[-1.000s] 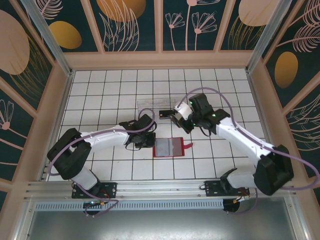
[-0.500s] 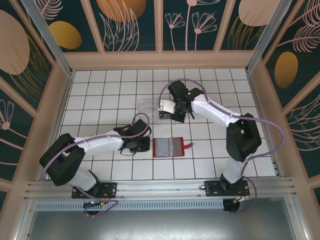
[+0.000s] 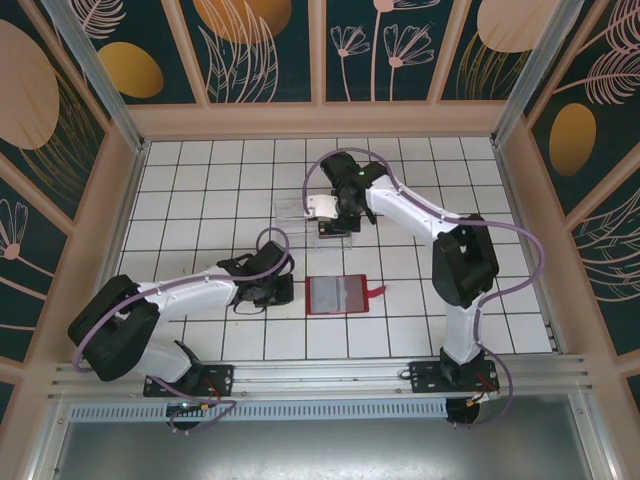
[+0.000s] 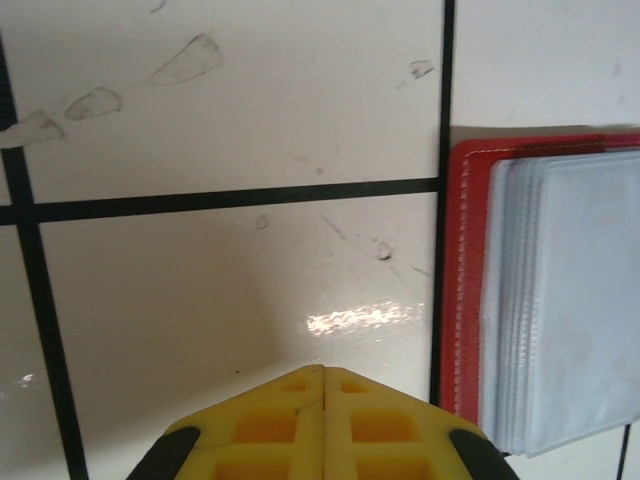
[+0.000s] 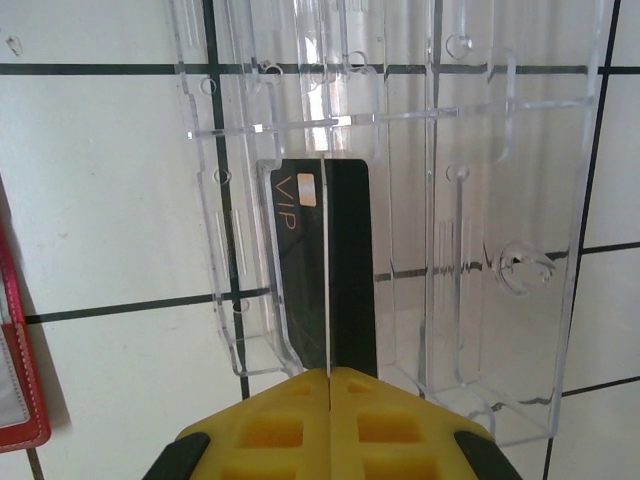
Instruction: Take the credit cards out of the card holder
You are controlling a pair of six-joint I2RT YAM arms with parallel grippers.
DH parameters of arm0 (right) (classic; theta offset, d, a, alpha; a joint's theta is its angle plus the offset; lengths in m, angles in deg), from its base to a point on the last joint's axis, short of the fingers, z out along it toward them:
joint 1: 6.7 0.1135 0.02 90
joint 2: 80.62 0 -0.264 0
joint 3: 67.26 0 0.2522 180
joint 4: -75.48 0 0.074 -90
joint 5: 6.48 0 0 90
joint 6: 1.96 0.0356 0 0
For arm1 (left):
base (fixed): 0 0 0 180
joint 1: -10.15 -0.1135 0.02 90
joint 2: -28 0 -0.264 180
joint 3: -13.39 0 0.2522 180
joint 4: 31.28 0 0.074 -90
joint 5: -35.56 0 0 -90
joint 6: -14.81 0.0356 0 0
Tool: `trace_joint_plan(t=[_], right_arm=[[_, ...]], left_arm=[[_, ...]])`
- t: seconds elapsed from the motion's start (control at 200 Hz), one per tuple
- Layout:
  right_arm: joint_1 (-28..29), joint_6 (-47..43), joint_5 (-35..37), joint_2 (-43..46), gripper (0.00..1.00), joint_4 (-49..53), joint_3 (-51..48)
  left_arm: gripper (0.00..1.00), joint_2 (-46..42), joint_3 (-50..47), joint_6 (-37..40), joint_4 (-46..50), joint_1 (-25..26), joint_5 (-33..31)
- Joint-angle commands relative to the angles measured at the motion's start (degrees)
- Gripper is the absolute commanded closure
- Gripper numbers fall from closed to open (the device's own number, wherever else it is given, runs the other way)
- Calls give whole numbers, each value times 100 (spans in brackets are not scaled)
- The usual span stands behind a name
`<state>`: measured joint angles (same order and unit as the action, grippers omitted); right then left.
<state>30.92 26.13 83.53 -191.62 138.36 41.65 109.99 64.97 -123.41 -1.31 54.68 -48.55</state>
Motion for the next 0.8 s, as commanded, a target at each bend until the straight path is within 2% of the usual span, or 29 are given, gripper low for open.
trace_joint_plan(t=[0.0, 0.335, 0.791], right_arm=[[43, -250, 60, -197, 100, 347, 332], [42, -366, -101, -569, 100, 626, 716], [-52, -287, -139, -694, 100, 680, 533]], left_arm=[[93, -101, -99, -59, -117, -50, 16], [93, -92, -152, -27, -153, -137, 81], [93, 73, -87, 58, -179, -208, 180]])
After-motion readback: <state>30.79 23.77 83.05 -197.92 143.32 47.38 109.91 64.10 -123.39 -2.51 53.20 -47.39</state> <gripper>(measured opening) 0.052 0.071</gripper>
